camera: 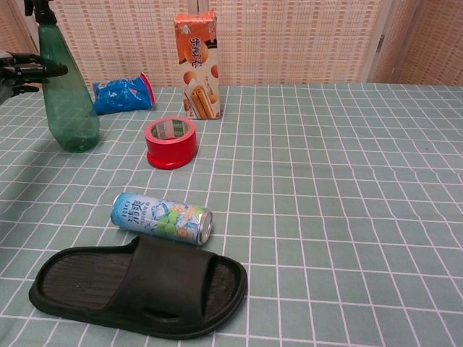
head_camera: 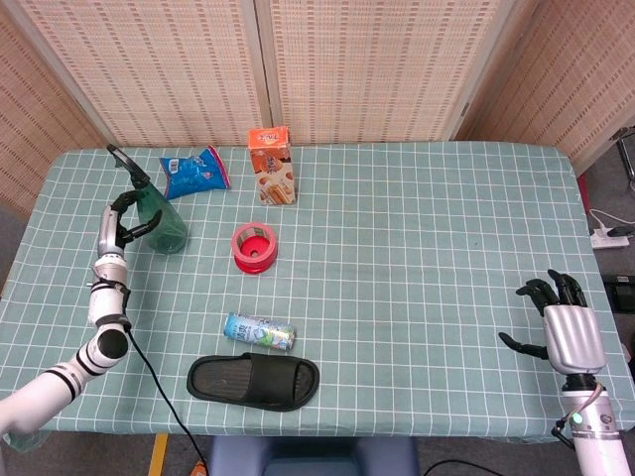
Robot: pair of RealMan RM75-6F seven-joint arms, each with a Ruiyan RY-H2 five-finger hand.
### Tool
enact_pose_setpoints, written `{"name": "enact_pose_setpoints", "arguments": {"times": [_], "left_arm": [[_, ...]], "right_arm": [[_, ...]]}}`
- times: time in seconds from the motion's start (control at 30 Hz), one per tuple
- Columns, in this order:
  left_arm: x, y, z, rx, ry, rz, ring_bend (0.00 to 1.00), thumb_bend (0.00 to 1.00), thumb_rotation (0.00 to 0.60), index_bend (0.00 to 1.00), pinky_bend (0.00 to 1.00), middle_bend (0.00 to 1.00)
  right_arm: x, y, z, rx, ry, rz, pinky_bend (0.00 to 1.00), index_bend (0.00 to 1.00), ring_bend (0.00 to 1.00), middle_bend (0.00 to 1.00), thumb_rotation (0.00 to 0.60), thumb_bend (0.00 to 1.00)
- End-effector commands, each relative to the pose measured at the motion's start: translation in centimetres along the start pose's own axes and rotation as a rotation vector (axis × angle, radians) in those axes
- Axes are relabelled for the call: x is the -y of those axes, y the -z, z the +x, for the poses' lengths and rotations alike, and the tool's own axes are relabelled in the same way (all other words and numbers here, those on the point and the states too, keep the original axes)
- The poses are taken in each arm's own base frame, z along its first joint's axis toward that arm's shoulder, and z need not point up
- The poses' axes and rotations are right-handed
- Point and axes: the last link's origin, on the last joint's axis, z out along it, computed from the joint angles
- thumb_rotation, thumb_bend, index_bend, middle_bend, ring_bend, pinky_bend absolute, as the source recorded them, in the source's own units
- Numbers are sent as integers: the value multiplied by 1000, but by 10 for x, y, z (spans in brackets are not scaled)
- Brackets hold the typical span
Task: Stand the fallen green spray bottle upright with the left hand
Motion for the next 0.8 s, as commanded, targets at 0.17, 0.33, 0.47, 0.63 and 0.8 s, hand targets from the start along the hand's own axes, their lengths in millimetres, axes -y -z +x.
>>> {"name": "enact_pose_setpoints", "arguments": {"times": [0.17,0.33,0.47,0.63,0.8], "left_arm": [[7,2,2,6,-11,19,108,277,600,634,80,167],[10,4,5,9,-18,26,99,247,600,456,84,144],[9,6,7,10,-24,18,96,235,600,317,85,132],[12,8,14,5,-36,25,90,220,600,202,91,118],[15,12,22,10,-55,34,65,206,600,42,89,78]], "right_arm": [[0,-1,0,0,2,0,116,352,88,254,600,0],[1,-1,0,-1,1,2,121,353,88,261,600,0],[1,-1,-1,1,0,6,123,354,88,261,600,0],[2,-2,-1,1,-3,12,130,355,93,262,600,0],[3,-2,-1,2,-7,21,133,357,93,262,600,0]]}}
